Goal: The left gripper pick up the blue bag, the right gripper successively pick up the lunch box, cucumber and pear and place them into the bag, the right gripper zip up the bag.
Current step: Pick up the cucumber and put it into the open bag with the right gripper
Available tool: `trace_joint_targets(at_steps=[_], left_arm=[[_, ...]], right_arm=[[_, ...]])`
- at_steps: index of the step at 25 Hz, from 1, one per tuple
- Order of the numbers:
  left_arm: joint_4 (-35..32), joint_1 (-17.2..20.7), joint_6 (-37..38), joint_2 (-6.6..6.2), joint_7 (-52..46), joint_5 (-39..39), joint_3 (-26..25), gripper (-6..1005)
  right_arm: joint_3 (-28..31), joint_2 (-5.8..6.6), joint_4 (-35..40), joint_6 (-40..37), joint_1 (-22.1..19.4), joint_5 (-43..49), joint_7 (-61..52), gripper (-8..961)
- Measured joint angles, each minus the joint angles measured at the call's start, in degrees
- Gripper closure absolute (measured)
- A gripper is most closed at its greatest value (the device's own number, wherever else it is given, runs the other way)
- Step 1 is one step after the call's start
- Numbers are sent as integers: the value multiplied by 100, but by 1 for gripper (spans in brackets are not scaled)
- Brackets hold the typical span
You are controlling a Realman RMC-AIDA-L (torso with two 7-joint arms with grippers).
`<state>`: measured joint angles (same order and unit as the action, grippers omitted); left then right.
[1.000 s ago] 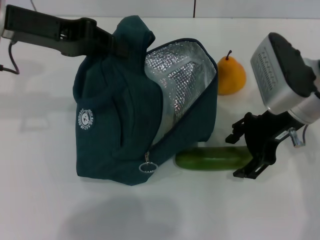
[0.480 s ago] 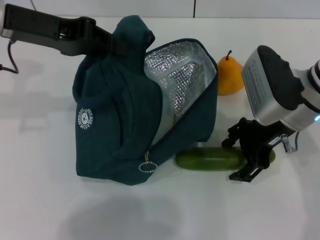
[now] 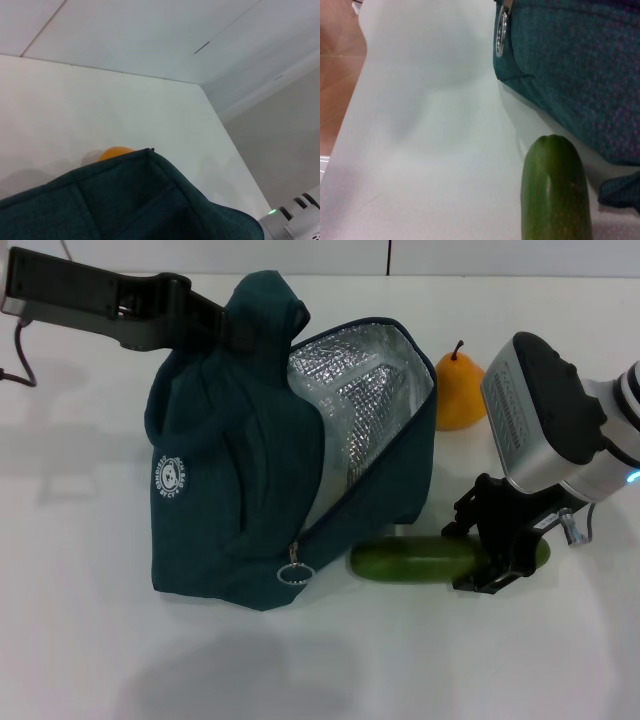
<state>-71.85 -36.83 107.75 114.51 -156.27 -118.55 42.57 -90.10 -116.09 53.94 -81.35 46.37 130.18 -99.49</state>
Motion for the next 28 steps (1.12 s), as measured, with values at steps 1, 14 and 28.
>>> trace_joint_targets(at_steps=[1, 14, 28], left_arm=[[-1, 0, 0, 0, 0, 0, -3, 958], [20, 44, -7, -43, 30, 0, -30, 958], [23, 0, -9, -53, 17, 0, -29, 958]], right_arm=[[0, 0, 3, 0, -2, 0, 0, 337], [252, 41, 798, -1714, -230, -550, 7, 384], [2411, 76, 717, -3225, -289, -1818, 149, 384]])
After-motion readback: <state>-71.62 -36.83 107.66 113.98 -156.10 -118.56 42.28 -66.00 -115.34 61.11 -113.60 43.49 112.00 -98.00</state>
